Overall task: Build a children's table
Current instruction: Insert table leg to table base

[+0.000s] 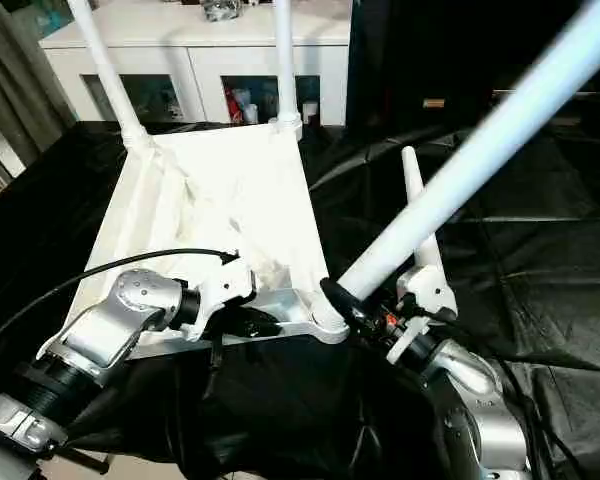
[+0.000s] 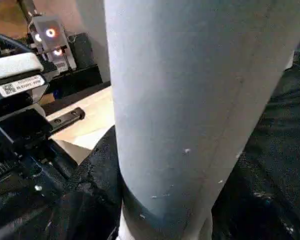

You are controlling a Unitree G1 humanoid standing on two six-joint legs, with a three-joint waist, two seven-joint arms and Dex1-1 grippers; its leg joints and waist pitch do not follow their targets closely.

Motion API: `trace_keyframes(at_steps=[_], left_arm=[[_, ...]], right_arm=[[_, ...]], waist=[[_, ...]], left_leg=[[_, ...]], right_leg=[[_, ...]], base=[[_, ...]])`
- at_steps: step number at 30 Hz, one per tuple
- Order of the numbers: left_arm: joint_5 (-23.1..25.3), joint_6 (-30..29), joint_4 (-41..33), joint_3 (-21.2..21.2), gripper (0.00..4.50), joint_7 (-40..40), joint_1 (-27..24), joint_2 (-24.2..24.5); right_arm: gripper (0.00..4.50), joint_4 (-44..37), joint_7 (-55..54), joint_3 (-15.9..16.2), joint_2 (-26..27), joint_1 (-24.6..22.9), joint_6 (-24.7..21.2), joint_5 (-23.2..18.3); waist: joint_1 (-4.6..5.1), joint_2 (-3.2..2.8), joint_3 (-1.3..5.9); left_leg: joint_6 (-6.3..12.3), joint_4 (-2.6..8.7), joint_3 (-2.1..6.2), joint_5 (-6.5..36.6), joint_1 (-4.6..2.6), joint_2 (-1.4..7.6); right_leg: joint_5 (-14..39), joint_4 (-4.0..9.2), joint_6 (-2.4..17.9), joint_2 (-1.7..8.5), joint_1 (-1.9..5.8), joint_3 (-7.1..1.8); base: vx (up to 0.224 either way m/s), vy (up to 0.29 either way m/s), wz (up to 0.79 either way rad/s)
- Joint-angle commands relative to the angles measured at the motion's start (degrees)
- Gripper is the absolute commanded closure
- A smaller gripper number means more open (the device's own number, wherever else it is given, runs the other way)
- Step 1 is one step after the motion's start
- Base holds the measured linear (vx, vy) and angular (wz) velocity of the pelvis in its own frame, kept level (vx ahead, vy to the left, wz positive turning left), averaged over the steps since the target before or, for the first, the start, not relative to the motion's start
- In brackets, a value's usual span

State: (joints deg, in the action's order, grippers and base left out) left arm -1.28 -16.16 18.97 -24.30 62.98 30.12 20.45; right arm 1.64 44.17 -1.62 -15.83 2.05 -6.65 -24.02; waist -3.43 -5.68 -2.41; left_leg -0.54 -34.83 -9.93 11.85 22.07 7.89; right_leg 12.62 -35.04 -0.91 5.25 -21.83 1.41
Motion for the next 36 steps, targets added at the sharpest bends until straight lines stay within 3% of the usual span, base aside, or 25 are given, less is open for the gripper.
trace_keyframes(at_steps=[1, 8, 9, 14, 17, 25, 26, 27, 29, 32, 33, 36], left_arm=[[1.15, 0.36, 1.28, 1.53, 4.50, -1.30, 1.55, 1.52], [1.56, 0.62, 0.95, 0.42, 4.50, 0.30, 1.40, 2.28], [1.51, 0.50, 0.76, 0.33, 4.50, 0.49, 1.27, 2.36], [1.33, 0.31, 0.06, 0.10, 4.50, 1.31, 0.89, 2.87], [1.25, 0.44, 0.02, 0.16, 4.50, 1.81, 0.93, 3.29], [0.78, 1.43, -0.23, -0.28, 4.50, 4.21, 0.94, 4.47], [0.58, 1.74, -0.35, -0.33, 4.50, 4.74, 0.95, 4.63], [0.44, 2.19, -0.36, -0.35, 4.50, 5.21, 0.98, 4.76], [0.11, 2.92, -0.34, -0.45, 4.50, 6.39, 0.99, 5.12], [-0.35, 4.05, -0.28, -0.80, 4.50, 8.32, 0.96, 5.69], [-0.62, 4.55, -0.35, -0.97, 4.50, 9.29, 0.92, 5.94], [-1.96, 4.83, -1.52, -1.73, 4.50, 13.43, 0.62, 7.00]], right_arm=[[2.61, 1.99, -1.03, 1.25, -1.63, -0.22, -1.75, 3.75], [2.61, 4.33, 0.88, 5.43, -4.54, 4.46, -3.75, 7.57], [2.61, 4.66, 1.39, 5.87, -4.78, 4.90, -4.14, 7.64], [2.61, 7.95, 5.79, 9.53, -6.47, 8.42, -6.63, 8.51], [2.61, 11.34, 8.79, 10.89, -7.06, 10.68, -6.10, 8.61], [2.61, 15.70, 15.84, 13.75, -8.64, 14.02, -5.28, 9.30], [2.61, 16.51, 17.29, 14.27, -8.79, 14.64, -5.10, 9.41], [2.61, 17.14, 18.34, 14.71, -8.89, 15.10, -4.68, 9.59], [2.61, 17.91, 20.22, 15.51, -9.04, 15.69, -4.20, 9.69], [2.61, 18.85, 22.58, 16.48, -9.31, 16.18, -3.43, 9.67], [2.61, 19.12, 23.57, 16.80, -9.44, 16.30, -3.29, 9.71], [2.61, 19.62, 26.67, 17.71, -9.90, 16.53, -2.79, 9.63]], waist=[[-0.05, 0.50, 2.94], [0.55, 0.53, 2.73], [0.63, 0.79, 2.78], [1.01, 0.71, 2.85], [1.12, 1.05, 2.87], [0.90, 1.02, 3.25], [0.94, 1.58, 3.33], [0.87, 1.41, 3.39], [0.82, 1.70, 3.21], [0.68, 1.47, 3.23], [0.80, 2.21, 2.87], [0.46, 1.91, 2.76]], left_leg=[[3.06, 5.31, 2.05, 12.25, -0.76, 4.69], [2.11, 5.45, 2.06, 14.10, -0.81, 4.61], [2.24, 5.43, 2.07, 14.07, -0.74, 4.61], [3.19, 5.23, 2.08, 12.51, -0.57, 4.54], [3.57, 5.12, 1.97, 12.58, -0.60, 4.61], [4.39, 4.73, 1.70, 9.64, -0.77, 4.91], [4.57, 4.68, 1.62, 9.44, -0.79, 4.93], [4.64, 4.61, 1.72, 9.01, -0.69, 4.91], [4.94, 4.67, 1.66, 9.36, -0.70, 4.97], [4.43, 4.86, 1.67, 10.14, -0.97, 5.16], [4.60, 5.02, 1.59, 10.27, -0.82, 5.18], [4.54, 5.08, 1.49, 10.68, -0.98, 5.22]], right_leg=[[4.33, 4.09, 15.51, 3.69, 2.05, -1.73], [7.40, 4.33, 15.15, 3.67, 2.06, -1.73], [7.23, 4.32, 15.28, 3.72, 2.14, -1.77], [5.34, 4.04, 16.29, 3.68, 2.28, -1.62], [6.00, 4.12, 16.77, 3.78, 2.29, -1.61], [0.84, 3.60, 18.00, 3.77, 2.38, -1.02], [0.38, 3.58, 18.15, 3.74, 2.42, -0.99], [-0.10, 3.34, 18.36, 3.83, 2.53, -0.95], [1.05, 3.42, 18.50, 3.77, 2.33, -0.88], [1.37, 3.43, 18.42, 3.62, 2.21, -0.86], [1.29, 3.59, 18.35, 3.51, 2.08, -0.90], [1.65, 3.47, 18.44, 3.63, 1.95, -1.01]], base=[[0.000, 0.000, 0.00], [0.000, 0.000, 0.00], [0.000, 0.000, 0.00], [0.000, 0.000, 0.00], [0.000, 0.000, 0.00], [0.000, 0.000, 0.00], [0.000, 0.000, 0.00], [0.000, 0.000, 0.00], [0.000, 0.000, 0.00], [0.000, 0.000, 0.00], [0.000, 0.000, 0.00], [0.000, 0.000, 0.00]])
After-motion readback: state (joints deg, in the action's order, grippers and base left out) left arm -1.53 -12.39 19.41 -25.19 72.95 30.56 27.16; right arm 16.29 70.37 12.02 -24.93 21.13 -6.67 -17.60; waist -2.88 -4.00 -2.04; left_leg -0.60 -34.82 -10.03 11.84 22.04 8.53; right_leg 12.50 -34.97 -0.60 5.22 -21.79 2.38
